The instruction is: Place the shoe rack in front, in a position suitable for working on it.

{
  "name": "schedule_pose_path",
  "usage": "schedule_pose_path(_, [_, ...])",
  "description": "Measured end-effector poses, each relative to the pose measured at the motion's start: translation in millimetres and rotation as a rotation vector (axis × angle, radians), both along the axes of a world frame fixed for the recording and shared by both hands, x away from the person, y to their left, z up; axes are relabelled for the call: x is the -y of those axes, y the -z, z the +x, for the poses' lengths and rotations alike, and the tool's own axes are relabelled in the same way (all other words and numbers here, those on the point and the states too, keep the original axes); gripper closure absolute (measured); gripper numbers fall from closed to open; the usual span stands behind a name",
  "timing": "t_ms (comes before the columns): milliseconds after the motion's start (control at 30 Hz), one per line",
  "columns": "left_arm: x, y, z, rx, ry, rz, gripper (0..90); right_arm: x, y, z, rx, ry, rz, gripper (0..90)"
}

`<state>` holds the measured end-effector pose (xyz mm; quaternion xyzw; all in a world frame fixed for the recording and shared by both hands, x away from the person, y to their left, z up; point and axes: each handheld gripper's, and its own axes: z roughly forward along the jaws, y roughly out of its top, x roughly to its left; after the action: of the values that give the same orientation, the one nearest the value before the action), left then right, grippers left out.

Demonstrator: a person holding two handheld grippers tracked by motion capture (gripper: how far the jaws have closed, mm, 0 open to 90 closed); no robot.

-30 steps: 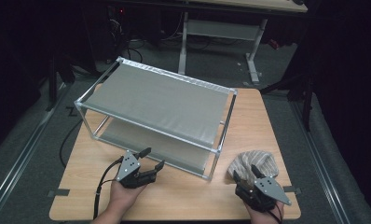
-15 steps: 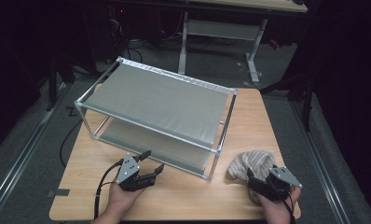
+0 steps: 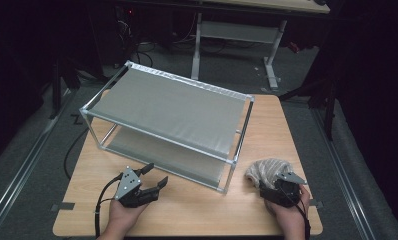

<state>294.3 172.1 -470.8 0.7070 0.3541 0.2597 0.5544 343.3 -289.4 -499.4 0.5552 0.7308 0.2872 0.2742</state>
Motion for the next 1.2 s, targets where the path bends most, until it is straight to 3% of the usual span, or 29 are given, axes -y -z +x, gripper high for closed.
schedule_pose_path(233, [0.9, 0.0, -0.7, -0.002, 0.004, 0.006, 32.4, -7.2, -1.8, -3.3, 0.010, -0.064, -0.005, 53.6])
schedule_pose_path(333, [2.1, 0.2, -0.2, -0.001, 0.011, 0.011, 32.4, -11.9, -2.9, -4.3, 0.008, -0.083, -0.023, 60.7])
schedule_pose_path(500, [4.8, 0.4, 1.7, 0.000, 0.018, 0.019, 32.4, -13.1, -5.0, -6.9, 0.004, -0.093, 0.034, 64.2])
schedule_pose_path(600, [6.9, 0.6, 3.6, 0.001, 0.023, 0.012, 32.4, -14.6, -9.7, -13.6, 0.025, -0.107, 0.068, 64.7])
schedule_pose_path(833, [15.7, 2.0, 10.5, -0.004, 0.047, 0.014, 32.4, -19.5, -28.8, -37.7, 0.128, -0.160, 0.089, 64.6])
schedule_pose_path(1200, [30.9, 2.8, 21.9, -0.016, 0.090, -0.010, 32.3, -19.4, -58.2, -76.2, 0.286, -0.199, 0.174, 63.5])
